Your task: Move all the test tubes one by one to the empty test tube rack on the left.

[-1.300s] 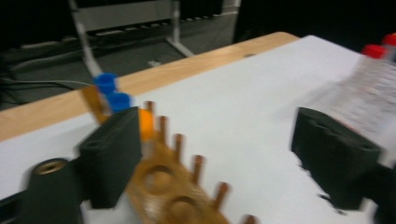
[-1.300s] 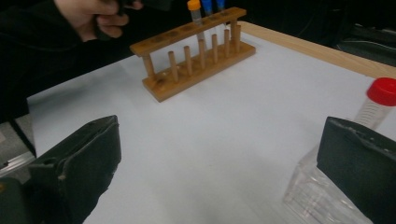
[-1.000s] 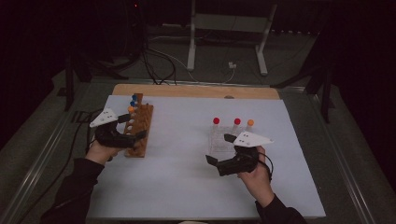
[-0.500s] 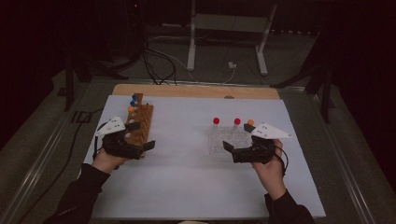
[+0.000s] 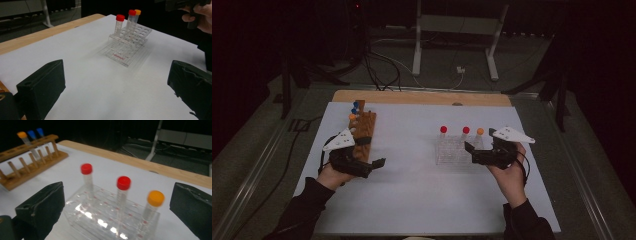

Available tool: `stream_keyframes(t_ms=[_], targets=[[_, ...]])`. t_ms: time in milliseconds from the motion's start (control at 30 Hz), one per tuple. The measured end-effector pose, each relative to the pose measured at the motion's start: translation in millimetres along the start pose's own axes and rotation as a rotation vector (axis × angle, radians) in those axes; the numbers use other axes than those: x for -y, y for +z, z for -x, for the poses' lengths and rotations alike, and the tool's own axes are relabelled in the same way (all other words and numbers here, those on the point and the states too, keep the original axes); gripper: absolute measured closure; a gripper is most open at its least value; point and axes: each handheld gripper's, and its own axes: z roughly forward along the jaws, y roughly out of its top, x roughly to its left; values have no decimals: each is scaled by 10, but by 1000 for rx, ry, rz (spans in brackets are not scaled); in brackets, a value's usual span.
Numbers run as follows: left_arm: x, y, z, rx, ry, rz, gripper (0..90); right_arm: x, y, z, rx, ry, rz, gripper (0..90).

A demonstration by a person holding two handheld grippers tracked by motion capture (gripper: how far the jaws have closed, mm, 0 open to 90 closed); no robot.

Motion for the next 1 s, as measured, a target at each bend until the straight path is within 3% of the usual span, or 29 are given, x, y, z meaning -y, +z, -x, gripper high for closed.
stream_keyframes(t_ms=[367, 600, 833, 1000], targets=[[2, 19, 17, 8, 2, -4, 23, 105, 82, 195, 52, 25, -43, 0], [-4, 32, 31, 12, 8, 0, 23, 185, 154, 291, 77, 54, -70, 80], [0, 38, 34, 13, 9, -4, 23, 249, 234, 335, 107, 76, -111, 236], [-3, 35, 35, 11, 8, -3, 23, 274, 294, 345, 114, 77, -145, 403]])
